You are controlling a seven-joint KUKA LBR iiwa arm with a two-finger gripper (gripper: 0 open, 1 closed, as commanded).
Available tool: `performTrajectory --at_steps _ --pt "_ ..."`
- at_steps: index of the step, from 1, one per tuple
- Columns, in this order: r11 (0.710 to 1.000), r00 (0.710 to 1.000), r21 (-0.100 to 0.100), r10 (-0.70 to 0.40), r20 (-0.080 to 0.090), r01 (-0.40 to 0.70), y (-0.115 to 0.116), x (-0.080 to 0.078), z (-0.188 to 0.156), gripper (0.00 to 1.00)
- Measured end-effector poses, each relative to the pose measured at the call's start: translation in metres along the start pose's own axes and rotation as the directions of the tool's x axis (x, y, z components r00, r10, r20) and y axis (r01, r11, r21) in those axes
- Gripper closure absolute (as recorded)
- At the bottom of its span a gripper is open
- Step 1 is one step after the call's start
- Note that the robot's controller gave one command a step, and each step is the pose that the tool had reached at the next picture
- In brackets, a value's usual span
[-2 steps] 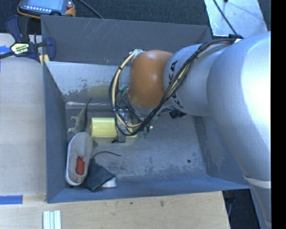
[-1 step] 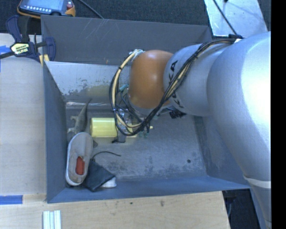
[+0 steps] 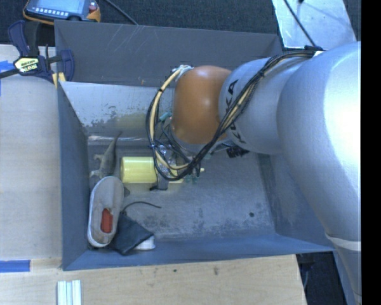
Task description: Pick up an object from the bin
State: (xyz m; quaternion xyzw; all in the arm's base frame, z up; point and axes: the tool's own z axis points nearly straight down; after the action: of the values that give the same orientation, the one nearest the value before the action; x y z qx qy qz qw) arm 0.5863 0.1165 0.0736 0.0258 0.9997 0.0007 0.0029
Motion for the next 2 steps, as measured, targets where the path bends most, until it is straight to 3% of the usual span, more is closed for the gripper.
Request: performTrajectory --at_steps 2 --pt "1.0 1.0 0.001 0.0 -0.005 0.0 0.0 0.001 -0.031 1.0"
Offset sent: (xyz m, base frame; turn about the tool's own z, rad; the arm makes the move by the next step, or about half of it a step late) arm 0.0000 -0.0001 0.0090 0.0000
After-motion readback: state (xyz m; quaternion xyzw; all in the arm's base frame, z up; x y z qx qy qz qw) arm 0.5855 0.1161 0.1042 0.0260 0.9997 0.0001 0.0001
